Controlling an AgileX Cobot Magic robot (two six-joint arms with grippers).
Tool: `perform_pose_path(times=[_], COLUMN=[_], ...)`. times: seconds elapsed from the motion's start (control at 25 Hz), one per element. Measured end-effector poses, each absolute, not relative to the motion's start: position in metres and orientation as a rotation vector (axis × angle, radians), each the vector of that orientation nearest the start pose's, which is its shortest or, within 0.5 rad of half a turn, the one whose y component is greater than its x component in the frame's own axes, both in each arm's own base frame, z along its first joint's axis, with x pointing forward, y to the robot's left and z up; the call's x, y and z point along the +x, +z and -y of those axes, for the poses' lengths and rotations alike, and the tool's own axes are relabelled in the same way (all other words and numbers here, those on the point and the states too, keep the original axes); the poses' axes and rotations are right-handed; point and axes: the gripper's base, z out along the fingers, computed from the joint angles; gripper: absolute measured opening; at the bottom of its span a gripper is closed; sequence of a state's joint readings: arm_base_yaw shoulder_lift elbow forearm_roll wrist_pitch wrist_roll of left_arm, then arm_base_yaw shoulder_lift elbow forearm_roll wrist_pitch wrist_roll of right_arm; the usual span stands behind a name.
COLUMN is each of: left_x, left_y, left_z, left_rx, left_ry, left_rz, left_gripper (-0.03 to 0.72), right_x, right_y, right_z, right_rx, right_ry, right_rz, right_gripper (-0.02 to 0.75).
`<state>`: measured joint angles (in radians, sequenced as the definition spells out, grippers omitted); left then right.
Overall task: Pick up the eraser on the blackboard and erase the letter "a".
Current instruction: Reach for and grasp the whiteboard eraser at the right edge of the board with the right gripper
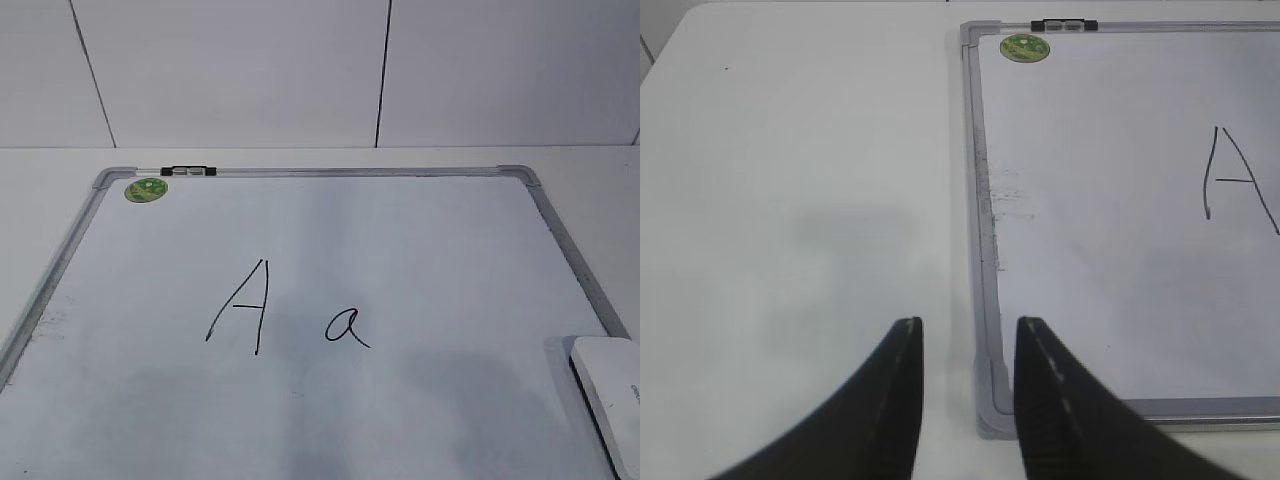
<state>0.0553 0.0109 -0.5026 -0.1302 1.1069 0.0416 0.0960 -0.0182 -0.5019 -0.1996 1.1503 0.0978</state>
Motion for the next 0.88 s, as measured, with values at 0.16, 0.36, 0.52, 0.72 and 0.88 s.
perform_pose_path(times=[0.16, 0.36, 0.52, 0.72, 0.88], left_x=[-0.005, -0.005, -0.005, -0.005, -0.005], left_y=[0.275, 0.275, 0.275, 0.275, 0.275], left_z=[0.011, 0.011, 0.011, 0.011, 0.011], left_rx=[-0.005, -0.005, -0.005, -0.005, -0.005], left_ry=[-0.099, -0.099, -0.099, -0.099, -0.099], left_rz=[-2.093, -2.093, -2.093, -2.093, -2.093], left_gripper=[0.235, 0.235, 0.235, 0.235, 0.235], right_x=[-0.011, -0.011, -0.011, -0.011, -0.001], right_y=[0.272, 0.272, 0.273, 0.283, 0.284], right_z=[0.018, 0.018, 0.018, 0.015, 0.01], right_rx=[0.024, 0.024, 0.024, -0.001, -0.065], right_ry=[-0.125, -0.125, -0.133, -0.098, -0.07], right_rz=[-2.099, -2.099, -2.091, -2.014, -2.077], right_gripper=[0.54, 0.54, 0.54, 0.54, 0.54])
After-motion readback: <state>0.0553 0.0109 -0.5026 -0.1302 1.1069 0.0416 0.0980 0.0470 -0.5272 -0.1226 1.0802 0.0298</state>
